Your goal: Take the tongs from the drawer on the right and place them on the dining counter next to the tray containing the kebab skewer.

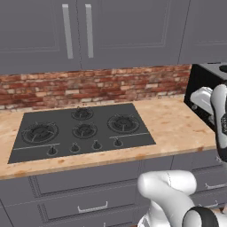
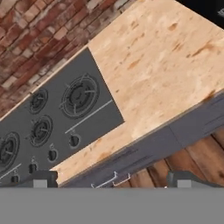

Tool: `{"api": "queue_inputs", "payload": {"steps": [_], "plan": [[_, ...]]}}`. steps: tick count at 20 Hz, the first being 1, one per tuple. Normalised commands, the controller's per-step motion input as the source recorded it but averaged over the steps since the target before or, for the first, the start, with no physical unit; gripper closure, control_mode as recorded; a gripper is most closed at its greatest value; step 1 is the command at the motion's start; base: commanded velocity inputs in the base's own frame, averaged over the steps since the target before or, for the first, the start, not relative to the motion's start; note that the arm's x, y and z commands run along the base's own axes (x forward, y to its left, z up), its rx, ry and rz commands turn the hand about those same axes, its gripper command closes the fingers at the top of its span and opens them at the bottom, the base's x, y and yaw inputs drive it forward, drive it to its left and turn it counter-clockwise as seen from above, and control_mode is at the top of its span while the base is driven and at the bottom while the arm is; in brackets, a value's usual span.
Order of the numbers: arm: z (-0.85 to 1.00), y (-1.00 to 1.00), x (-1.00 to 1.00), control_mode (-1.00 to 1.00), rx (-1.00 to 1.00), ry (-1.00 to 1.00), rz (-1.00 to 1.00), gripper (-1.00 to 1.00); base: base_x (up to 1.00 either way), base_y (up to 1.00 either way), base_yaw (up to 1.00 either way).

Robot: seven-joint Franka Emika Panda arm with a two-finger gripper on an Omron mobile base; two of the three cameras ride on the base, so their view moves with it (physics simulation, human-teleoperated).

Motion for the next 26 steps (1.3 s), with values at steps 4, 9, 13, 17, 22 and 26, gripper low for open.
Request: {"api": "queue_inputs", "payload": {"steps": [4, 9, 13, 17, 22, 26], "plan": [[-0.23, -0.43, -0.45, -1.0, 0.0, -0.24, -0.11, -1.0, 0.0, 0.0, 0.0], [-0.23, -0.4, -0.36, -1.0, 0.0, -0.12, -0.15, -1.0, 0.0, 0.0, 0.0], [-0.2, -0.4, -0.28, -1.0, 0.06, 0.0, -0.18, -1.0, 0.0, 0.0, 0.0], [-0.16, -0.37, -0.21, -1.0, 0.07, 0.0, -0.16, -1.0, 0.0, 0.0, 0.0], [-0.12, -0.32, -0.19, -1.0, 0.05, 0.0, -0.16, -1.0, 0.0, 0.0, 0.0], [-0.11, -0.27, -0.14, -1.0, 0.07, 0.02, -0.16, -1.0, 0.0, 0.0, 0.0]]}}
